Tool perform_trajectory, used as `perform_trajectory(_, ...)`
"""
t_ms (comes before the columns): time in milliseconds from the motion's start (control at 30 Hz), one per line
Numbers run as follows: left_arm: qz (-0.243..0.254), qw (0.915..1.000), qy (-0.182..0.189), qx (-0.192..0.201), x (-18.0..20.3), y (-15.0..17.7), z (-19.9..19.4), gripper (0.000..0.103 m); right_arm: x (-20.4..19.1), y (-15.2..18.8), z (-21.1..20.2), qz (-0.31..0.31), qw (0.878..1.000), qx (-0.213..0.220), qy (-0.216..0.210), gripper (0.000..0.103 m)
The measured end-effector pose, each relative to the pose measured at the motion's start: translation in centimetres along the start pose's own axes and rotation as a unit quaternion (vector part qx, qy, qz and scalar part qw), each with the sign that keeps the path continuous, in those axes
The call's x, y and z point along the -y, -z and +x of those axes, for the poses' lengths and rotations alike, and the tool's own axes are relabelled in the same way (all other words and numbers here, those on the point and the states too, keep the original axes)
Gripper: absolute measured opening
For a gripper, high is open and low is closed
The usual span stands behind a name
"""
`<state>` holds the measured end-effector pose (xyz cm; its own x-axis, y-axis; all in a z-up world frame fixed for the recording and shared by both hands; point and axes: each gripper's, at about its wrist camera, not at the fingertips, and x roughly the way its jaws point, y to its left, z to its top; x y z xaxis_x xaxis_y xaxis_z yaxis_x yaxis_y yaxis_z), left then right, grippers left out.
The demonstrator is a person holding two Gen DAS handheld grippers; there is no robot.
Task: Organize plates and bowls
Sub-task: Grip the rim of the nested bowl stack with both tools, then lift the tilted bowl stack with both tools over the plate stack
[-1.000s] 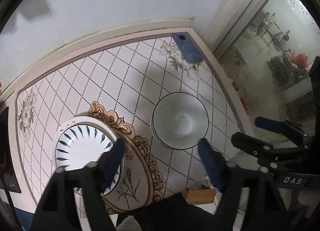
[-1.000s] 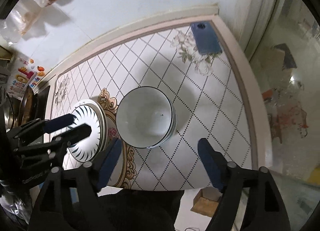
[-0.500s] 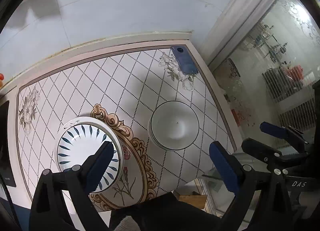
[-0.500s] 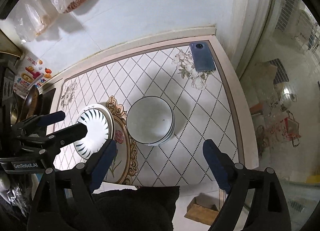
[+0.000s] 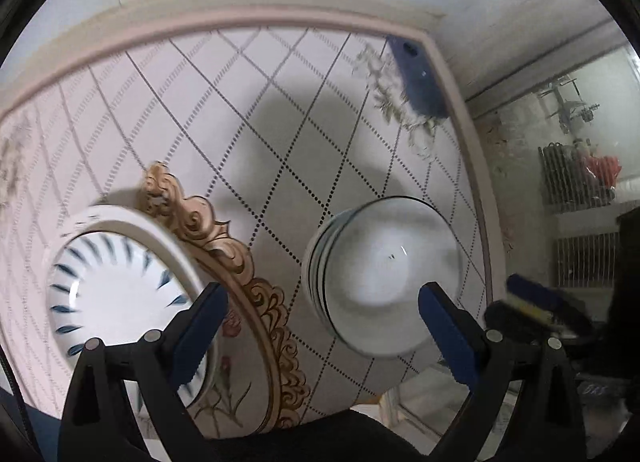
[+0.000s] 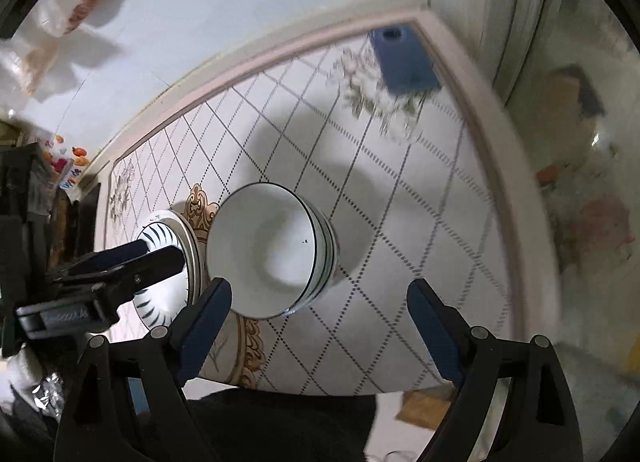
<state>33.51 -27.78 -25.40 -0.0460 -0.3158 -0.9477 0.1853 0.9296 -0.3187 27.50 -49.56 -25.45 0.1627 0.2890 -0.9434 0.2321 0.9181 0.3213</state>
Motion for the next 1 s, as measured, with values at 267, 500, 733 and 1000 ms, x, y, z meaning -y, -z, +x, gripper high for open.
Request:
perform_trajectory(267, -0.02, 0.9977, 0.022, -0.06, -1.2, -2.3, 5.7, 0.098, 2.7, -1.5, 8.6, 0.044, 0.993, -0.068, -0.086, 0.092)
perform_trajectory(500, -0.019, 0.994, 0.058, -0.091, -0.8, -2.7, 8.3, 0.091, 3.3, -2.0, 14.1, 0.056, 0.981, -0.105, -0.151, 0.092)
perform_trajectory(733, -0.019, 0.9921, 0.079, -0.096, -0.2, -2.3, 9.5, 0.063, 3.0, -2.0, 17.2, 0.069, 0.971, -0.125, -0.194, 0.072)
perform_trajectory(1000, -0.019, 0.9944, 0.064, -0.083, 0.0, -2.0, 9.0, 0.063, 2.5, -1.9, 17.2, 0.067, 0.976, -0.108, -0.178, 0.066)
